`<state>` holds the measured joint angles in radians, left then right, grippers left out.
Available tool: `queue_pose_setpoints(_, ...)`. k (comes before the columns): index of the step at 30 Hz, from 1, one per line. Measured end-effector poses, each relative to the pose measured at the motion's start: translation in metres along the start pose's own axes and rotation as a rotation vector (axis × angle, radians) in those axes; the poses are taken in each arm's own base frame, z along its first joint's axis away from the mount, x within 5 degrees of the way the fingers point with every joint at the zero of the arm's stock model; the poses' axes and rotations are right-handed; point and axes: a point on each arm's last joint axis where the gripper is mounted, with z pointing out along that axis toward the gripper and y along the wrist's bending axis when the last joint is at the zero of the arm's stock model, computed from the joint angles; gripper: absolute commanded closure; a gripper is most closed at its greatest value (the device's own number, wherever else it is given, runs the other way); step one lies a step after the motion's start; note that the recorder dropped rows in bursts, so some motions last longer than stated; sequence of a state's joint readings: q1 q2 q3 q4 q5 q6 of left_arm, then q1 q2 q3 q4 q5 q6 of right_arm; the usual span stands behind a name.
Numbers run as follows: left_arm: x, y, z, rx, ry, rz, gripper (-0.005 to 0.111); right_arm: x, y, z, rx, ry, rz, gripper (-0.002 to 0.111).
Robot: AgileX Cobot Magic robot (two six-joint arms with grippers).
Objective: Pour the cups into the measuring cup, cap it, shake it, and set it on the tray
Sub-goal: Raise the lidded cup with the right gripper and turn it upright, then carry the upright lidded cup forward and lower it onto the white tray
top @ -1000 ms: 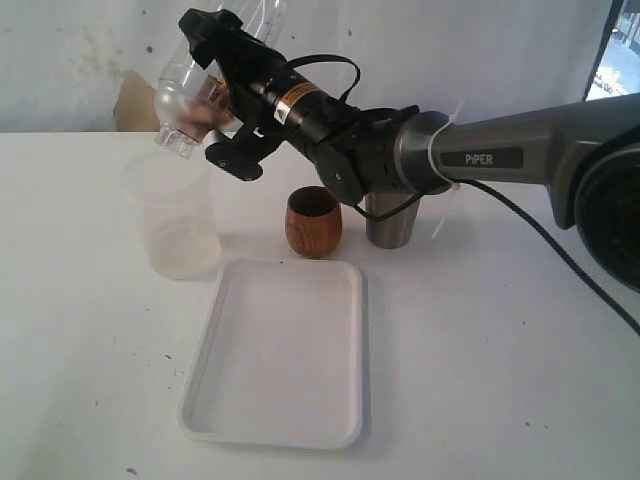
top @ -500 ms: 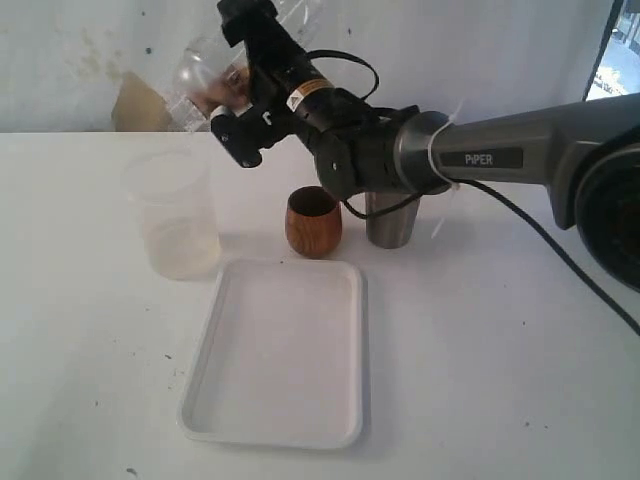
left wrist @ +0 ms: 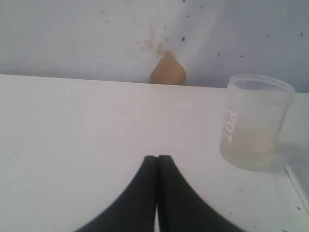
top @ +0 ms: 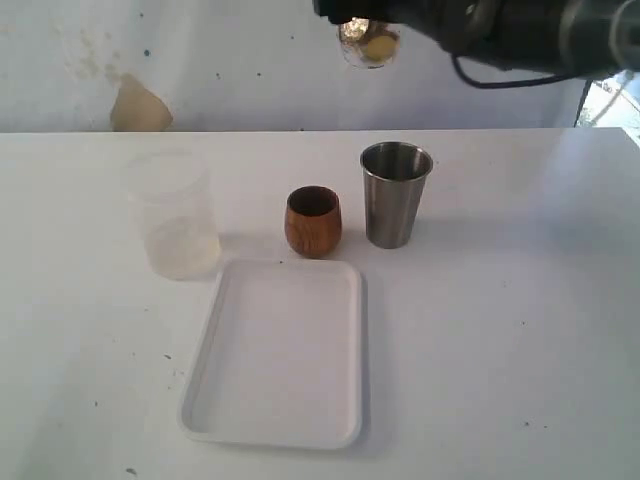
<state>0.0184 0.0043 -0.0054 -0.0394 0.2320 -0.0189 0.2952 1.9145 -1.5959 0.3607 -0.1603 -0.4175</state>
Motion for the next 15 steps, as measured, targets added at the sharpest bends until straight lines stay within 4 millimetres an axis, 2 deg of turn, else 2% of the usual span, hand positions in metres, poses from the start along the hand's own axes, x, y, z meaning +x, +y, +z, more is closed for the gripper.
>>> queue_pose_setpoints(4, 0.0, 0.0, 0.0, 0.0, 0.0, 0.0, 0.107, -0.013, -0.002, -0.019, -0.055, 0.128, 0.074, 0.108)
queue_pose_setpoints(9, 0.0, 0.0, 0.0, 0.0, 0.0, 0.0, 0.107, -0.027, -0.003, -0.036, -0.072, 0.186, 0.095, 0.108)
queue_pose_setpoints(15, 0.0, 0.0, 0.0, 0.0, 0.0, 0.0, 0.107, -0.026, -0.004, -0.054, -0.071, 0.195, 0.112, 0.108)
